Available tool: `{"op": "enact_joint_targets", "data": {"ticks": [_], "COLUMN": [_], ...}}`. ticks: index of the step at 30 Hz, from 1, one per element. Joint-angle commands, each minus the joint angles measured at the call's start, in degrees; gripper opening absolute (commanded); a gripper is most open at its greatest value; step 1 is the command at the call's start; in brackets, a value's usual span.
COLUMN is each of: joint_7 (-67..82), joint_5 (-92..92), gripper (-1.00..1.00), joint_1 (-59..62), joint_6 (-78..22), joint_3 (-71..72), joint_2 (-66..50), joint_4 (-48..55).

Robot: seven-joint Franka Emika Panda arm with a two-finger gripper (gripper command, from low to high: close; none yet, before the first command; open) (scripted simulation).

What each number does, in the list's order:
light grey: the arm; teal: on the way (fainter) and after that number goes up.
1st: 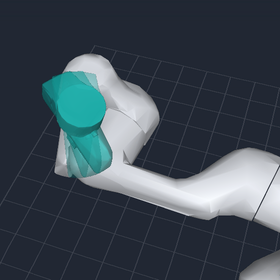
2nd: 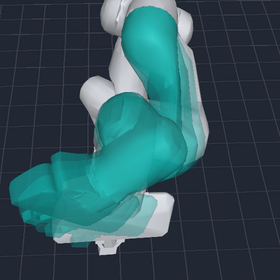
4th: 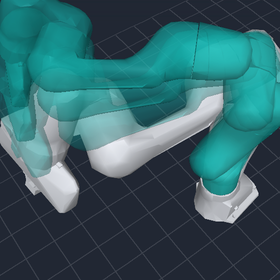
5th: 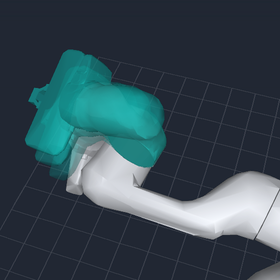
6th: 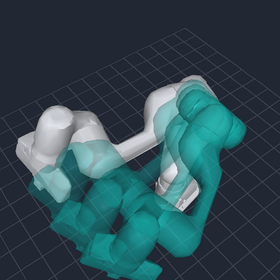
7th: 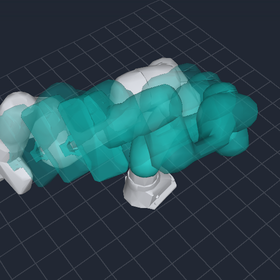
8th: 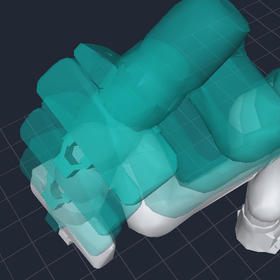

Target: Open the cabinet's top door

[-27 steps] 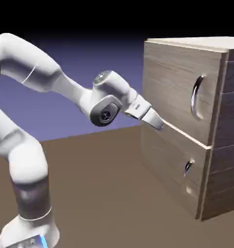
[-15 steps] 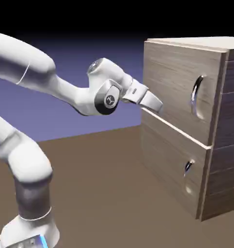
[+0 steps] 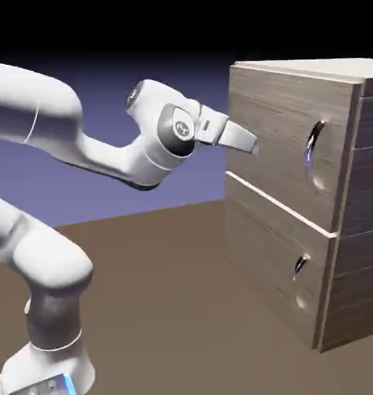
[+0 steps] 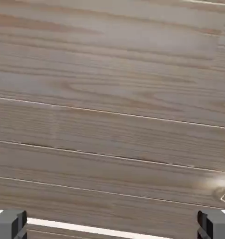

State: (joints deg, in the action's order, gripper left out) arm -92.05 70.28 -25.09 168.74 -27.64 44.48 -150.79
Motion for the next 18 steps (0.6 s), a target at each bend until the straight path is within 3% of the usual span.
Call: {"op": "enact_joint_targets", "data": {"ticks": [1,18], "joint_7": [-1.76,-31.65], "joint_5": [2.50,44.86], "gripper": [0.00,0.00], "joint_1": [-0.87,-15.58], "joint_6": [-0.19,-3.36], "joint_3": [-0.98,-17.64], "joint_2": [0.42,7.55], "joint_4": [0.36,6.52]}}
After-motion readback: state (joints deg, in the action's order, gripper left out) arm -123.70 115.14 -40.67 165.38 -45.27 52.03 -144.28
